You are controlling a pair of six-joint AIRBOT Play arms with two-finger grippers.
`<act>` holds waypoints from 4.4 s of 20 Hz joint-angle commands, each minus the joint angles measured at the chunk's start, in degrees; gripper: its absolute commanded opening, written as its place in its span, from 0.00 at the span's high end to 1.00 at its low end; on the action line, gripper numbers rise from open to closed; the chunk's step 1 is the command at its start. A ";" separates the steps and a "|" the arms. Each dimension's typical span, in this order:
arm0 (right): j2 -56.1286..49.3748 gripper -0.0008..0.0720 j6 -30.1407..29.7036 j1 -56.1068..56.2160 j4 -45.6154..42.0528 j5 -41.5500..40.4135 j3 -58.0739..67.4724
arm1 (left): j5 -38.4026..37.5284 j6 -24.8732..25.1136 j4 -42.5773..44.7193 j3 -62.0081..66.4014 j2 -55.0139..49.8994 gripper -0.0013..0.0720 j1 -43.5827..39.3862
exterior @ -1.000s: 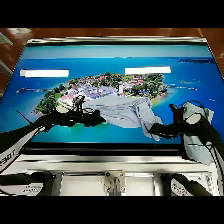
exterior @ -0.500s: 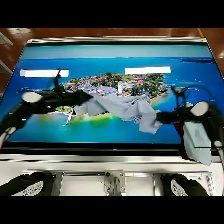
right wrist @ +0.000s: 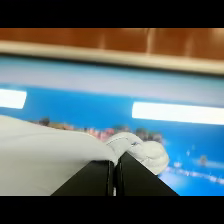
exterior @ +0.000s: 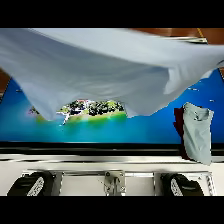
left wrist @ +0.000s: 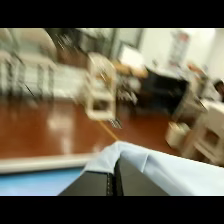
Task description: Fold the shirts.
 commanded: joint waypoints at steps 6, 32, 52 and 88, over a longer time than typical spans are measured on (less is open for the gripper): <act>4.02 0.91 5.44 -0.24 -7.10 2.69 11.13 | -22.34 -11.39 24.35 2.84 8.59 0.93 5.79; -64.37 0.06 13.18 5.81 12.48 1.53 11.80 | -13.16 -11.10 15.04 -19.28 -47.39 0.08 7.58; -48.48 0.06 5.68 -12.66 14.51 17.57 -11.41 | -18.40 4.33 2.80 -55.30 -38.05 0.06 24.50; -47.69 0.91 -12.41 -12.61 37.68 2.47 -38.25 | -17.86 13.81 -12.28 -48.06 -35.32 0.93 15.58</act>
